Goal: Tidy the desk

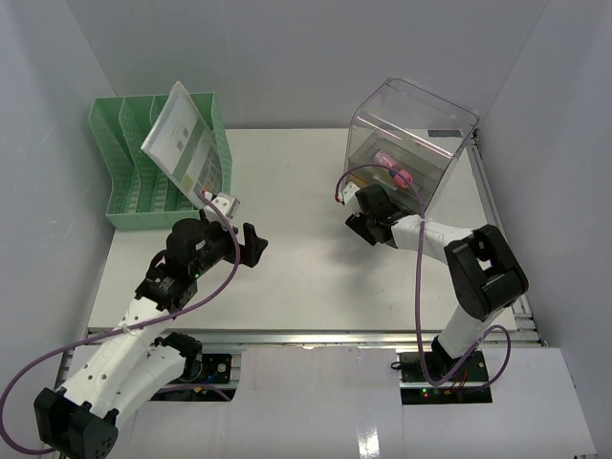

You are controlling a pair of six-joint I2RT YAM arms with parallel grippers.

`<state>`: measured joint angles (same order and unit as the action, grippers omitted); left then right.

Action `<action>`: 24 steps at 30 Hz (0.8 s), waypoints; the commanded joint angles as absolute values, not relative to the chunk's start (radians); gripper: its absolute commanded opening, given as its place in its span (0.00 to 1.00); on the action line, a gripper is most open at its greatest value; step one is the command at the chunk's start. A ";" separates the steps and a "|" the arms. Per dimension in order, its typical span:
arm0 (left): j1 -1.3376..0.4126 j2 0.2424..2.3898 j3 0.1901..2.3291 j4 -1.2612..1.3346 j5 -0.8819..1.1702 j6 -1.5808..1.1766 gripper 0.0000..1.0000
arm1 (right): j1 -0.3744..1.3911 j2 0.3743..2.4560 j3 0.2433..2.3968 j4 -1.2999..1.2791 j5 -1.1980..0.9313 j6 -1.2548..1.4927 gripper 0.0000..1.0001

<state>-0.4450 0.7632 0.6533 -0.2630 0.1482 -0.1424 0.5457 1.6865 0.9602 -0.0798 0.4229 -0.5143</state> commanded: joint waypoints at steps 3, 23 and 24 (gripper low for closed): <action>-0.439 0.734 0.655 -0.260 0.188 -0.132 0.98 | 0.540 1.419 1.010 -0.394 -0.120 -0.597 0.81; -0.439 0.699 0.647 -0.239 0.290 -0.136 0.98 | 0.270 0.683 0.551 -0.139 -0.117 -0.231 0.90; -0.439 0.699 0.646 -0.238 0.293 -0.137 0.98 | 0.236 0.664 0.534 -0.123 -0.125 -0.210 0.90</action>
<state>-0.4442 0.7203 0.6476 -0.2546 0.2718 -0.1421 0.3264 0.7339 0.5706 -0.2519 -0.1238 -0.3380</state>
